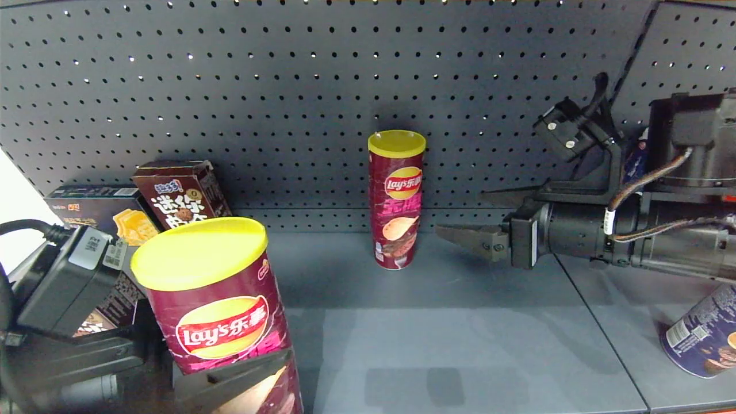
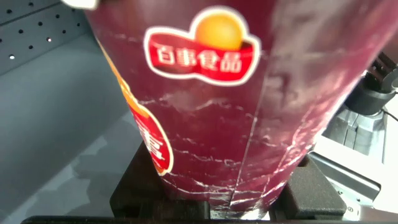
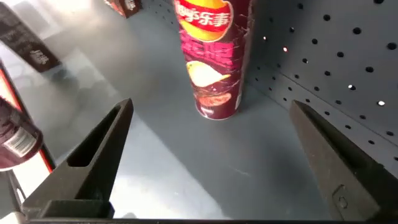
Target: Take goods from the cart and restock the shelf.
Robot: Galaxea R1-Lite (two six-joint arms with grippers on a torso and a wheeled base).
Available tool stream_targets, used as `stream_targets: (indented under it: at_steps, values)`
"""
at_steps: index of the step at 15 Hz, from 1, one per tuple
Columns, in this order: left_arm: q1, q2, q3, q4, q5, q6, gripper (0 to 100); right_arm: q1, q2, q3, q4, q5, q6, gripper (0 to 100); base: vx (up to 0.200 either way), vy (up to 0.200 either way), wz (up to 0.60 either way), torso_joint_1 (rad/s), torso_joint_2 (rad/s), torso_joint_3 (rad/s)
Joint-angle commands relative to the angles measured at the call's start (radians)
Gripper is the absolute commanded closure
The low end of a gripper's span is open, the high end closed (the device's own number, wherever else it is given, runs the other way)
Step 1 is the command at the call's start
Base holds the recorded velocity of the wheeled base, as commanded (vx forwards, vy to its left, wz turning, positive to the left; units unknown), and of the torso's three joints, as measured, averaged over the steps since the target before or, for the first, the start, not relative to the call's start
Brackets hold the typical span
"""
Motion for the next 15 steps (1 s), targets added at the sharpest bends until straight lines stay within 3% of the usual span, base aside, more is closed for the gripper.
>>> stream_targets:
  at_steps: [1, 5, 10, 15]
  values:
    - [0.001, 0.018, -0.017, 0.0, 0.0, 0.0, 100, -0.032, 0.063, -0.007, -0.053, 0.011, -0.003, 0, 0.0, 0.0, 0.0, 0.0, 0.0, 0.0]
    - [0.001, 0.026, -0.019, 0.001, 0.0, 0.0, 100, -0.098, 0.143, 0.066, -0.354, 0.204, -0.006, 0, 0.0, 0.0, 0.0, 0.0, 0.0, 0.0]
    - [0.029, 0.026, -0.017, 0.0, -0.002, 0.002, 100, -0.104, 0.178, 0.101, -0.478, 0.37, -0.014, 0, 0.0, 0.0, 0.0, 0.0, 0.0, 0.0]
    - [0.03, 0.024, -0.017, 0.0, -0.002, 0.002, 100, -0.113, 0.215, 0.098, -0.541, 0.421, -0.037, 0, 0.0, 0.0, 0.0, 0.0, 0.0, 0.0]
